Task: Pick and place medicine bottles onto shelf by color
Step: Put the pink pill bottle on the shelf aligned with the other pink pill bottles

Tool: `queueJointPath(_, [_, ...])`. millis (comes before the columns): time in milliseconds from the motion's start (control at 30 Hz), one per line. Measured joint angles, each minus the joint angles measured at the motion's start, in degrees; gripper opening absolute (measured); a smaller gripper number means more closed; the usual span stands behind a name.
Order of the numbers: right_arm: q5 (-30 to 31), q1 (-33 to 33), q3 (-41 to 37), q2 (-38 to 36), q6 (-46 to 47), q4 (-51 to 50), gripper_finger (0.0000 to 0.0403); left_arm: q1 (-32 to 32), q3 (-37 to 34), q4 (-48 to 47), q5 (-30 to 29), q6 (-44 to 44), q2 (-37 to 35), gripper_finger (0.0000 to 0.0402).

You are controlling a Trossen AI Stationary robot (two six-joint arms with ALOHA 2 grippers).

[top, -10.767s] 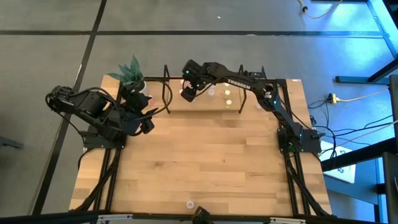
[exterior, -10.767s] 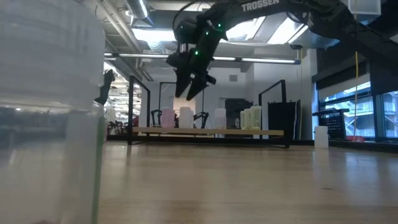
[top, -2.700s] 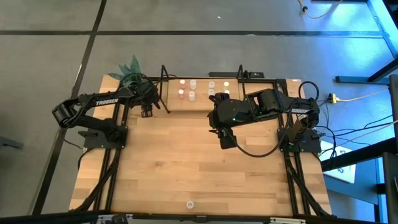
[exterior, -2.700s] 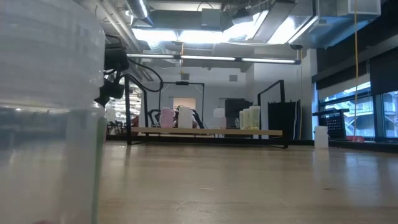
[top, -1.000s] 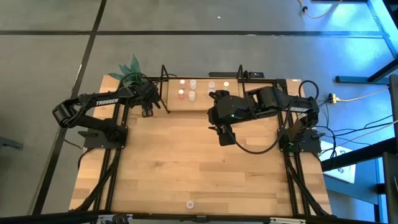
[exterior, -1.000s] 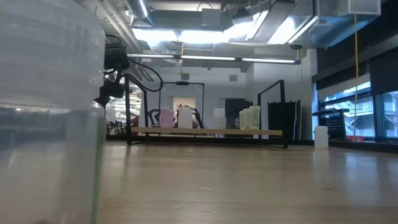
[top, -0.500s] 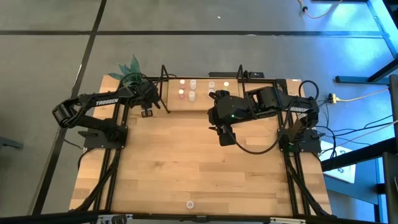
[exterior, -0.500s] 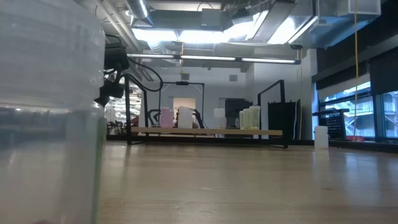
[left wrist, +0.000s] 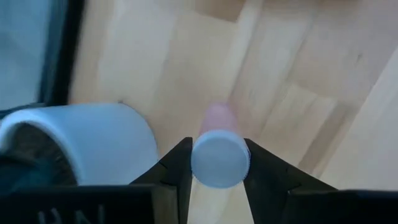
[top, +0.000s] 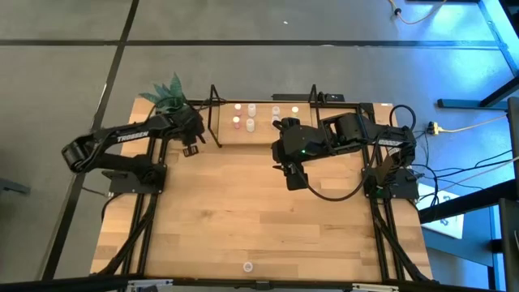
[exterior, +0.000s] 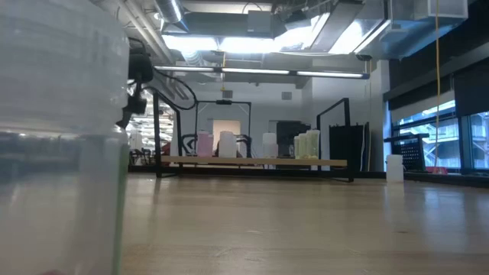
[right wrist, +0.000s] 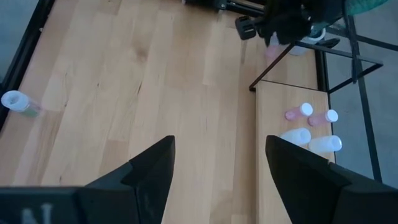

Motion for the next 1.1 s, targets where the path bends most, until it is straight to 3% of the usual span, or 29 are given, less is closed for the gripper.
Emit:
queueJointPath(433, [0.00, 0.00, 0.00, 0.00, -0.24, -0.31, 0.0252, -4.95, 3.28, -7.51, -0.98, -5.36, -14.09, 0.0105])
queueJointPath(900, [0.04, 0.00, 0.00, 0.00, -0.35, -0.90, 0.0252, -11.79, 25.07, -31.87, -6.02, -17.38, -14.63, 0.0105])
queueJointPath(1100, [2.11, 0.02, 0.00, 0.00, 0.28, -0.98, 0.0252, -17.35, 31.97, -33.65, -7.41, -22.16, -14.56, 0.0105])
